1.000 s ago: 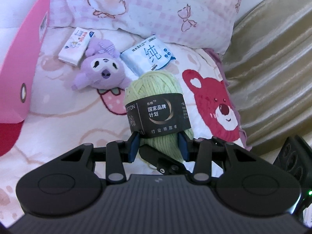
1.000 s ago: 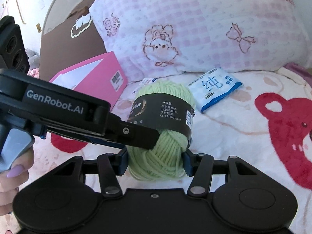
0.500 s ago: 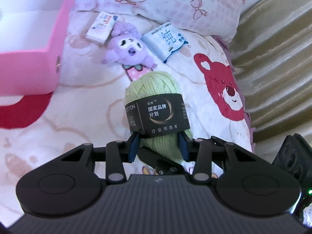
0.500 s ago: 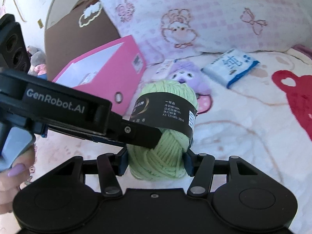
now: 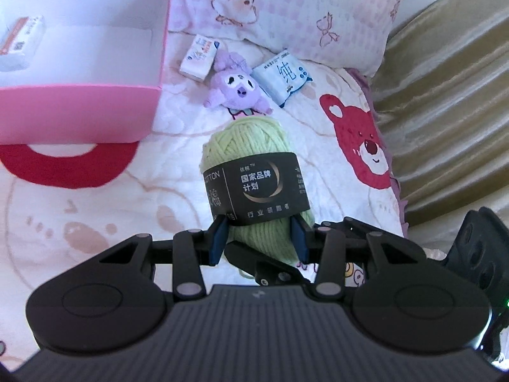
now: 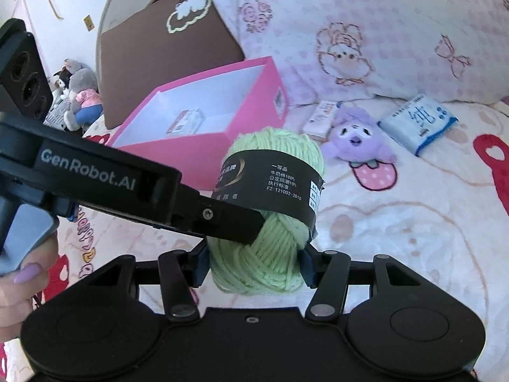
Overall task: Organize objects
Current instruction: 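Lift the yarn ball with the left gripper and carry it toward the pink box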
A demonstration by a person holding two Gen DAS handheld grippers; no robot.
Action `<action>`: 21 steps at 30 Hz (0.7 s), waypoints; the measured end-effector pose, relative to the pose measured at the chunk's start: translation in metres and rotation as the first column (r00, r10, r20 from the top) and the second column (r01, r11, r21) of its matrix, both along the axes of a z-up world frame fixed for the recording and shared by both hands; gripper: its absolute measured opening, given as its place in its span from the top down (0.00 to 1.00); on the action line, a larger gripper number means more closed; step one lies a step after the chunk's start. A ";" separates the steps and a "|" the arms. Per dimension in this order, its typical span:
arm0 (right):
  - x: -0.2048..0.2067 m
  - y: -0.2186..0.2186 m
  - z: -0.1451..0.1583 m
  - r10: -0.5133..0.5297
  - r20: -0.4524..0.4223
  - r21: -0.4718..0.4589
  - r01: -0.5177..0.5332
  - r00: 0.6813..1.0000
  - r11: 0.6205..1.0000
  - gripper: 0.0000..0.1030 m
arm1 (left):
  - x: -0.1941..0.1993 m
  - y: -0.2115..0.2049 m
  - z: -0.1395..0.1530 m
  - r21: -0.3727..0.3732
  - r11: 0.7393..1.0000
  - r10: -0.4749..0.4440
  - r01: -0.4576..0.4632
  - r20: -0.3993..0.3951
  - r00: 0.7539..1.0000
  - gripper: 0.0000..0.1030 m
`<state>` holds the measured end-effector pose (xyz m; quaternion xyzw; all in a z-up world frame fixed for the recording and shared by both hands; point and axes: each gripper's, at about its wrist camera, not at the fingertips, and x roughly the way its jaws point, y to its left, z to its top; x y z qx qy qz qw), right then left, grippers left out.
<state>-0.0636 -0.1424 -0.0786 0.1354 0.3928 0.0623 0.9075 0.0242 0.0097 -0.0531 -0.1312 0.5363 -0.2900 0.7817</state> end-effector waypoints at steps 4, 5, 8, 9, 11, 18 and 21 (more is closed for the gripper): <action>-0.001 0.012 0.011 0.017 0.021 -0.004 -0.017 1.000 1.000 0.41 | -0.005 0.014 0.015 0.001 1.000 0.004 -0.004 0.026 1.000 0.60; 0.000 0.014 0.014 0.019 0.027 -0.003 -0.019 0.999 1.000 0.41 | -0.006 0.017 0.018 0.000 1.000 0.006 -0.006 0.034 0.999 0.60; 0.002 0.021 0.022 0.028 0.041 0.001 -0.028 0.999 1.000 0.41 | -0.007 0.024 0.028 0.008 1.000 0.012 -0.012 0.056 0.998 0.60; 0.003 0.023 0.025 0.031 0.046 0.003 -0.031 0.998 1.000 0.41 | -0.008 0.027 0.031 0.014 1.000 0.010 -0.011 0.067 0.998 0.60; 0.005 0.029 0.031 0.044 0.060 -0.004 -0.044 0.997 0.999 0.41 | -0.010 0.032 0.039 0.024 1.000 0.011 -0.013 0.087 0.996 0.60; 0.016 0.050 0.047 0.079 0.112 -0.005 -0.079 0.991 0.997 0.42 | -0.012 0.058 0.062 0.042 0.998 0.045 -0.051 0.142 0.989 0.60; 0.025 0.061 0.056 0.094 0.150 -0.021 -0.092 0.984 0.996 0.42 | -0.006 0.069 0.076 0.052 0.996 0.066 -0.075 0.158 0.985 0.60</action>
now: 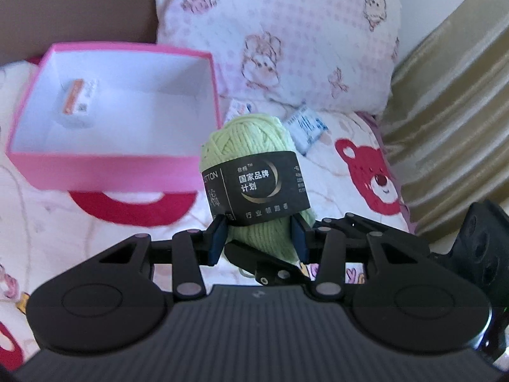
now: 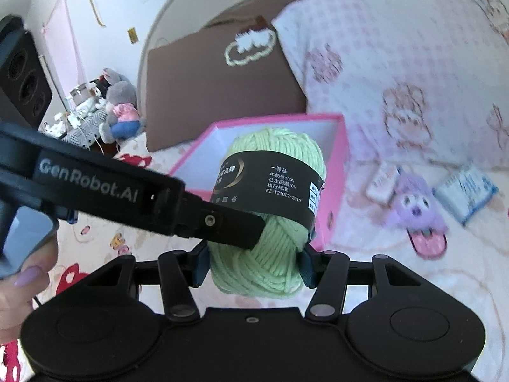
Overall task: Organize objects
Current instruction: 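Lift the yarn ball with the left gripper and carry it toward the pink box, then lower the yarn ball into the pink box with the left gripper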
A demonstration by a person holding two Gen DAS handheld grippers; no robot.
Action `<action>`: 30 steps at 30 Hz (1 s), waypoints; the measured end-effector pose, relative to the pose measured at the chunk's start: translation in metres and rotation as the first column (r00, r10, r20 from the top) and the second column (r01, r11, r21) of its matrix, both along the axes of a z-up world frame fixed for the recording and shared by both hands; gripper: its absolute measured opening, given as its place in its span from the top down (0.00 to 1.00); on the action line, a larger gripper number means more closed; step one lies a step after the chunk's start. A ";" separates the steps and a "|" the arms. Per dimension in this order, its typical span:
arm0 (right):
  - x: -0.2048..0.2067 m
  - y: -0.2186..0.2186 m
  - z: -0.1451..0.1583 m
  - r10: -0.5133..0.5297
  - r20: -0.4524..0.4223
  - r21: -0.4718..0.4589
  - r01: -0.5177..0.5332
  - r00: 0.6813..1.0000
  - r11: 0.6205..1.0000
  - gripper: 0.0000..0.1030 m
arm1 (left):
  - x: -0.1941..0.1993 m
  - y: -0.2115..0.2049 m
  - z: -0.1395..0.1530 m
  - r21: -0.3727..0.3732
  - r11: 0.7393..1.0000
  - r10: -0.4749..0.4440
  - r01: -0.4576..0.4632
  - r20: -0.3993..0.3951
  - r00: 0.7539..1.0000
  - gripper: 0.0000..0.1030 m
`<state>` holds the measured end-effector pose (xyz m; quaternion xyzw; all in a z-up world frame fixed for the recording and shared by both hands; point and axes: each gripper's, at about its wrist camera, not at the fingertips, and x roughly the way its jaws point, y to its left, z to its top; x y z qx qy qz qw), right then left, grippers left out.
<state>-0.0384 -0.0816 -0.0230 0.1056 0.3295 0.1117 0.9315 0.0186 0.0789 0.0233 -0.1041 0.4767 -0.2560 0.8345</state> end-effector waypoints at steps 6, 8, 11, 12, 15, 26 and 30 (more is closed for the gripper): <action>0.031 0.014 0.024 0.038 0.049 0.019 -0.039 0.998 0.999 0.43 | 0.024 0.017 0.037 0.078 0.997 0.007 -0.009 0.026 1.000 0.60; 0.044 0.018 0.031 0.052 0.058 0.033 -0.054 0.997 0.998 0.43 | 0.033 0.023 0.048 0.103 0.995 0.009 -0.013 0.034 0.999 0.60; 0.062 0.021 0.039 0.062 0.063 0.062 -0.065 0.996 0.996 0.43 | 0.047 0.032 0.058 0.111 0.993 0.023 -0.029 0.052 0.998 0.60; 0.069 0.022 0.041 0.063 0.061 0.070 -0.068 0.996 0.995 0.43 | 0.051 0.034 0.059 0.112 0.993 0.028 -0.035 0.060 0.998 0.60; 0.087 0.022 0.042 0.068 0.051 0.087 -0.072 0.996 0.994 0.43 | 0.066 0.038 0.060 0.116 0.992 0.044 -0.052 0.074 0.996 0.60; 0.155 0.024 0.013 0.083 -0.039 0.128 -0.077 0.996 0.989 0.43 | 0.142 0.048 0.028 0.159 0.984 0.092 -0.084 -0.043 0.995 0.59; 0.181 0.021 -0.002 0.087 -0.092 0.167 -0.071 0.992 0.983 0.43 | 0.162 0.048 0.011 0.188 0.977 0.110 -0.099 -0.044 0.993 0.59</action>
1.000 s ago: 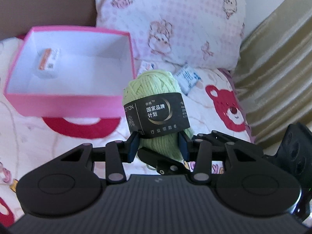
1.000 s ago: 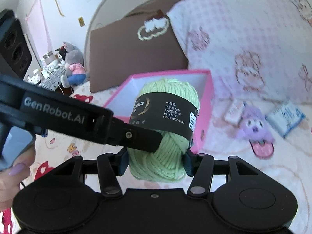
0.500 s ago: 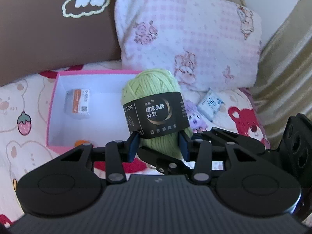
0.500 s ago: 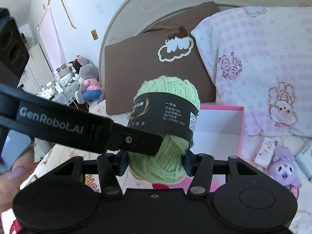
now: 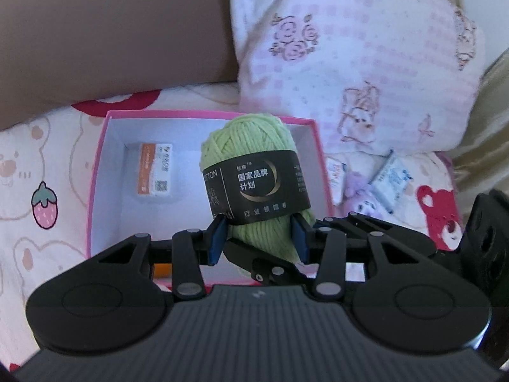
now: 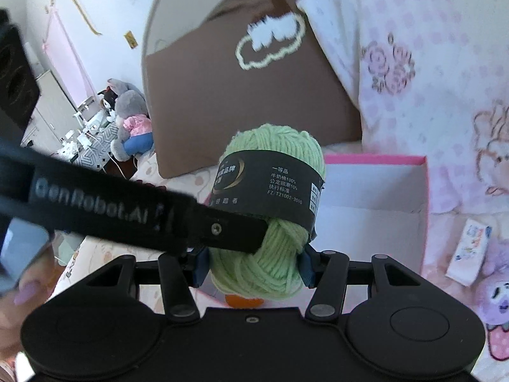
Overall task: Organize objects
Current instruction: 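Lower the yarn ball into the pink box with the left gripper, then open the left gripper to release the green yarn ball in the box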
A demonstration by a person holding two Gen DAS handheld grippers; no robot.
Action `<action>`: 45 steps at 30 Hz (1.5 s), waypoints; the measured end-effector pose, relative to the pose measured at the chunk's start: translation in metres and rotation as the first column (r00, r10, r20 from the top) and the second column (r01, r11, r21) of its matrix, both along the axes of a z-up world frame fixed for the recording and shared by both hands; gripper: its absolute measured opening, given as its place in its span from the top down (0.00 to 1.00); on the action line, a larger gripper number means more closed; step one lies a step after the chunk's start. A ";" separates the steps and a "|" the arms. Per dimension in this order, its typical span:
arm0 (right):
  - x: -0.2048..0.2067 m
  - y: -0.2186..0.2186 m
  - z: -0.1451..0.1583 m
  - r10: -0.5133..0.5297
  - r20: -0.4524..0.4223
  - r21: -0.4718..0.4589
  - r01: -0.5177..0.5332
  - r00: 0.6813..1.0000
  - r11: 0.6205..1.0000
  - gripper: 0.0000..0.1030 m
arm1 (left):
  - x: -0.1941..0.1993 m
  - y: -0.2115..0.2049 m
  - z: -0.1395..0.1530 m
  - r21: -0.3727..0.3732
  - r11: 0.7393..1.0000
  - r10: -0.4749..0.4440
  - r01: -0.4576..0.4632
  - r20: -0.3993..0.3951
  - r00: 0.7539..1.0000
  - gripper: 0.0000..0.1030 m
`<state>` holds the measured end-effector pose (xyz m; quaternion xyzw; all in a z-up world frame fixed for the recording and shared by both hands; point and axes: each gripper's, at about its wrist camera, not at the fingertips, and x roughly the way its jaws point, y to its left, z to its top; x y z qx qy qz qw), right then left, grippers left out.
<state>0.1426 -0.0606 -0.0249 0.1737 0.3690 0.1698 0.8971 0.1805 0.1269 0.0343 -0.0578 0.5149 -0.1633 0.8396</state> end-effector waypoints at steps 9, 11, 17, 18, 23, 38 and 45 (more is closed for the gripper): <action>0.049 -0.001 -0.026 -0.001 -0.117 0.009 0.002 0.993 1.000 0.43 | 0.046 0.011 -0.035 -0.042 0.999 0.015 -0.017 -0.053 0.998 0.59; 0.058 -0.001 -0.035 -0.011 -0.155 0.021 0.015 0.988 1.000 0.43 | 0.054 0.012 -0.046 -0.038 0.999 0.018 -0.020 -0.061 0.998 0.59; 0.080 0.005 -0.059 -0.031 -0.243 0.037 0.041 0.969 0.998 0.43 | 0.076 0.018 -0.074 -0.044 0.998 0.035 -0.041 -0.122 0.992 0.59; 0.082 0.007 -0.061 -0.030 -0.248 0.033 0.040 0.968 0.999 0.43 | 0.078 0.021 -0.077 -0.052 0.997 0.044 -0.051 -0.131 0.990 0.59; 0.095 0.012 -0.074 -0.008 -0.295 0.047 0.023 0.956 0.999 0.42 | 0.087 0.027 -0.089 -0.046 0.997 0.052 -0.060 -0.152 0.987 0.59; 0.113 0.019 -0.090 0.044 -0.363 -0.009 -0.051 0.931 0.999 0.26 | 0.095 0.043 -0.131 -0.093 0.991 0.085 -0.098 -0.132 0.988 0.61; 0.103 0.028 -0.084 0.054 -0.265 -0.130 -0.091 0.963 0.987 0.41 | 0.095 0.052 -0.141 -0.151 0.978 0.126 -0.144 -0.126 0.984 0.61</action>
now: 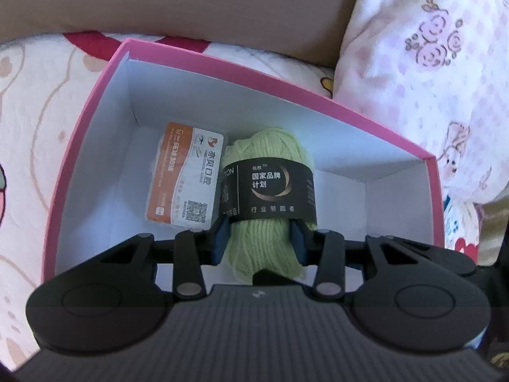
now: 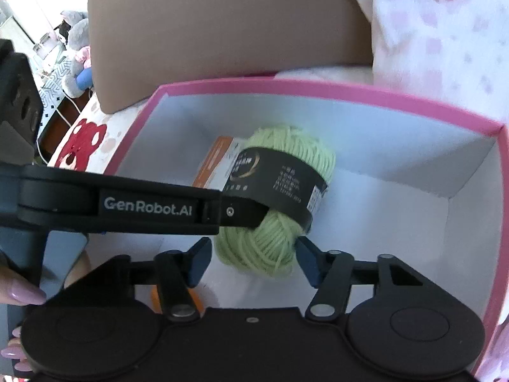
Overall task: Organize objects
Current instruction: 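Open the left gripper to release the green yarn ball in the box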
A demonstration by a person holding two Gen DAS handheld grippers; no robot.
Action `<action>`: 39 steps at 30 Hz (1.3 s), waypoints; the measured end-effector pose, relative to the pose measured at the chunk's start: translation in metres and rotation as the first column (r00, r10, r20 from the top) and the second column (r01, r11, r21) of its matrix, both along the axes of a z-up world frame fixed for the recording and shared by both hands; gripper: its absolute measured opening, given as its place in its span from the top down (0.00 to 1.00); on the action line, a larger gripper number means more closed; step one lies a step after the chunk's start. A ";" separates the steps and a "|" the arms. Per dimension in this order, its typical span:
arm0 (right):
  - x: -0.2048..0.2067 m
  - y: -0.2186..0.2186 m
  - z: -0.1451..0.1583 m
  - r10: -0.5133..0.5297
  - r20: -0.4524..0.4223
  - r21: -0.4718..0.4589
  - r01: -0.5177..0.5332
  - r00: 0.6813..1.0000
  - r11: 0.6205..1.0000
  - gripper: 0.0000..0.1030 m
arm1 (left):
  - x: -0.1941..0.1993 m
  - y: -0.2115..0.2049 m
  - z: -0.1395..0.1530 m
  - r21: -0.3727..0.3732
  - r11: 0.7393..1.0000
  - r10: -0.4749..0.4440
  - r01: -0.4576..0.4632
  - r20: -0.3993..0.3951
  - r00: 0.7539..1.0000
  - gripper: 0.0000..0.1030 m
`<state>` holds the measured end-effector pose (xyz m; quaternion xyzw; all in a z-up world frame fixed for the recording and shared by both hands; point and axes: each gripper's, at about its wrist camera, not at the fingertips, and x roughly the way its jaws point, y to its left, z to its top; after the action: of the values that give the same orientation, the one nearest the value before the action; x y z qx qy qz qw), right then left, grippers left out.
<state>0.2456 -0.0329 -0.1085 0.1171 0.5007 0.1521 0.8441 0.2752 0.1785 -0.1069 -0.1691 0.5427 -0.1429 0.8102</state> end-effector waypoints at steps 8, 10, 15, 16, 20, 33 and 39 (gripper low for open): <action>-0.005 -0.004 -0.005 -0.009 0.051 -0.041 0.011 0.999 0.999 0.52 | -0.006 -0.006 0.010 0.033 0.998 -0.053 0.052 0.024 0.998 0.59; -0.003 -0.002 -0.005 0.002 0.050 -0.057 0.001 0.999 0.998 0.51 | -0.007 -0.008 0.009 0.058 0.996 -0.067 0.066 0.027 0.997 0.60; -0.007 -0.010 -0.002 0.030 0.022 -0.031 -0.029 0.999 0.999 0.47 | -0.001 -0.008 -0.003 0.066 0.998 -0.021 0.022 -0.005 1.000 0.59; -0.011 -0.012 0.000 0.045 0.031 -0.024 -0.044 0.999 0.999 0.47 | -0.002 -0.005 -0.004 0.056 0.998 -0.007 0.008 -0.008 1.000 0.58; -0.036 -0.023 0.015 0.090 0.065 0.007 -0.091 0.994 0.996 0.41 | -0.013 -0.001 0.008 0.070 0.997 0.017 -0.018 0.021 1.000 0.58; -0.082 -0.027 0.059 0.116 0.144 -0.066 -0.108 0.983 0.992 0.32 | -0.076 -0.021 0.074 0.078 0.995 -0.061 0.056 0.063 0.996 0.41; -0.105 -0.028 0.086 0.122 0.189 -0.109 -0.103 0.974 0.989 0.26 | -0.103 -0.019 0.106 0.141 0.988 -0.067 0.054 0.084 0.994 0.35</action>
<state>0.1410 -0.0611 -0.0224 0.0315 0.4280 0.1856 0.8839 0.1719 0.1596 -0.0014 -0.0892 0.5196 -0.1368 0.8386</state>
